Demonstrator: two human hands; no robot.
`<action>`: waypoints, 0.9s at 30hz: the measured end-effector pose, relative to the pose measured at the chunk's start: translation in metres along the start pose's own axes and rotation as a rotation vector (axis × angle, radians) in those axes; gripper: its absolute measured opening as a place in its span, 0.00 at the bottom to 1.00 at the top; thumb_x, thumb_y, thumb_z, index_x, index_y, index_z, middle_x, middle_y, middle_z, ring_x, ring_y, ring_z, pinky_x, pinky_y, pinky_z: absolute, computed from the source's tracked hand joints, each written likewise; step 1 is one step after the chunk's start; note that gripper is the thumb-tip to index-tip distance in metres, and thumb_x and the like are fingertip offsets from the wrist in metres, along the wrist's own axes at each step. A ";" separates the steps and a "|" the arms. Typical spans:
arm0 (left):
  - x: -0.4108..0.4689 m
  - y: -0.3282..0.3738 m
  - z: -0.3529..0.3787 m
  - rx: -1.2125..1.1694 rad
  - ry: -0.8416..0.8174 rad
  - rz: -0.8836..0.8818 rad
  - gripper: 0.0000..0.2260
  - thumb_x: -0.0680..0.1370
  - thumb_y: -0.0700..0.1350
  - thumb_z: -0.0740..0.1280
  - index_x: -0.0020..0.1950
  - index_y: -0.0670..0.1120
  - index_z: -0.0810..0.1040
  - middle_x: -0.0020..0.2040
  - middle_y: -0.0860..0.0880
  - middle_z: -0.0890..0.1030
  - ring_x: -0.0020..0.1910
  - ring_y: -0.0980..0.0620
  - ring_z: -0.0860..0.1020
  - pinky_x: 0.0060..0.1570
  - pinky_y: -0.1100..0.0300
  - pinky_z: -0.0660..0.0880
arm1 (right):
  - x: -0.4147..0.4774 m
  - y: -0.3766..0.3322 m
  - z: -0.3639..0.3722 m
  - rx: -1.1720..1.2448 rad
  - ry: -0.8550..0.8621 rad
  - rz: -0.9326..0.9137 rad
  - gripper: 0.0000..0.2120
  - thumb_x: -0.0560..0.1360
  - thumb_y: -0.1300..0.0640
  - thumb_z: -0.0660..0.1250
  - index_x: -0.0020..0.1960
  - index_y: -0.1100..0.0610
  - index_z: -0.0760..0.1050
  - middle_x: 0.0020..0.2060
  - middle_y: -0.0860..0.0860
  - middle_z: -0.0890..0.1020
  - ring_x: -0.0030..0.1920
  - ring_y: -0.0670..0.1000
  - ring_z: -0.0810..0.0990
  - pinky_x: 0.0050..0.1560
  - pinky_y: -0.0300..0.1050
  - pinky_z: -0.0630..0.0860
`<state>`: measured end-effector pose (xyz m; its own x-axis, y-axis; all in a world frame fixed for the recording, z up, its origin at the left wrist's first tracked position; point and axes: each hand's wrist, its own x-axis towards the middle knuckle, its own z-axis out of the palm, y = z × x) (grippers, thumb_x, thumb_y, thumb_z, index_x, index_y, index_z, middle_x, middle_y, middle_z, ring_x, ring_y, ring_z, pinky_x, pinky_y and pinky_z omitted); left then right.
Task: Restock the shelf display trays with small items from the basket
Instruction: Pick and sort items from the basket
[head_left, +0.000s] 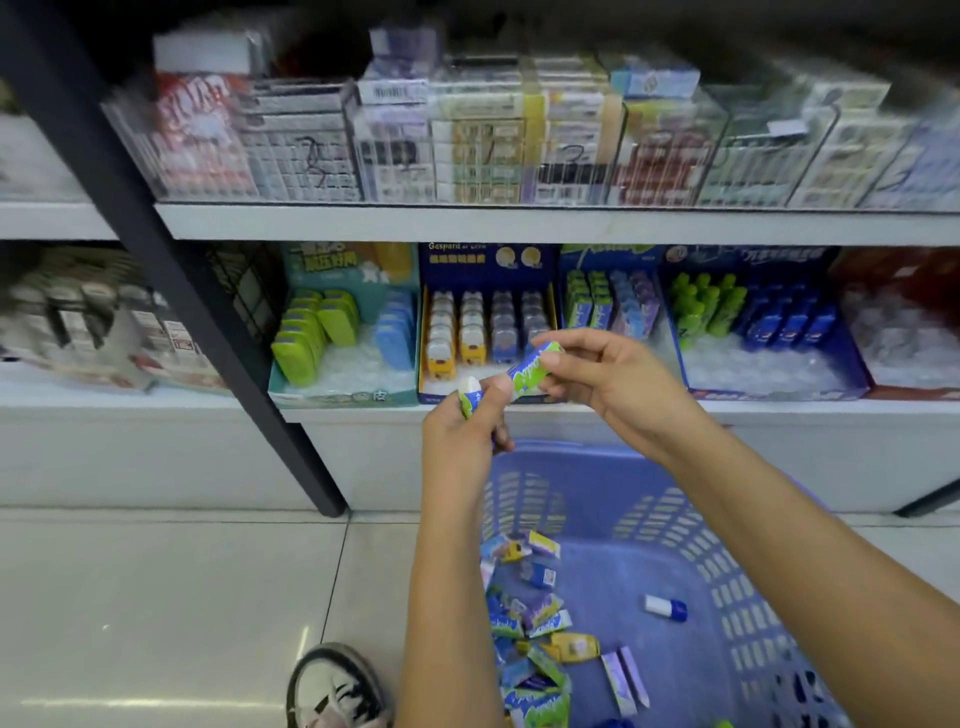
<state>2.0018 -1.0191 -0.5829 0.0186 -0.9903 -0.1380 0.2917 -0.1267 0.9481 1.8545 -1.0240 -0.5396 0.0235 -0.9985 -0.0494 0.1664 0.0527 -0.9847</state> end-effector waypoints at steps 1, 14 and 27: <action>0.001 0.000 0.001 -0.010 0.012 -0.009 0.09 0.77 0.46 0.68 0.37 0.47 0.77 0.22 0.53 0.69 0.23 0.57 0.67 0.26 0.66 0.70 | 0.004 -0.002 -0.001 -0.034 0.035 -0.020 0.08 0.74 0.68 0.65 0.50 0.59 0.79 0.35 0.53 0.79 0.33 0.47 0.81 0.38 0.34 0.78; 0.005 -0.001 0.026 -0.279 -0.108 -0.399 0.16 0.82 0.49 0.55 0.48 0.42 0.79 0.27 0.51 0.72 0.26 0.55 0.68 0.24 0.65 0.67 | 0.035 -0.029 -0.055 -0.722 0.324 -0.109 0.12 0.70 0.65 0.72 0.52 0.59 0.76 0.43 0.54 0.81 0.39 0.47 0.79 0.36 0.28 0.73; 0.008 -0.013 0.028 -0.289 -0.133 -0.300 0.12 0.82 0.40 0.57 0.51 0.42 0.81 0.39 0.45 0.79 0.38 0.53 0.78 0.40 0.60 0.80 | 0.093 -0.025 -0.070 -1.204 0.201 -0.147 0.10 0.70 0.60 0.73 0.51 0.58 0.80 0.43 0.49 0.81 0.44 0.46 0.77 0.46 0.35 0.69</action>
<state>1.9712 -1.0268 -0.5877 -0.2255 -0.9133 -0.3391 0.5217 -0.4071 0.7497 1.7834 -1.1189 -0.5313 -0.0887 -0.9839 0.1553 -0.8636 -0.0017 -0.5042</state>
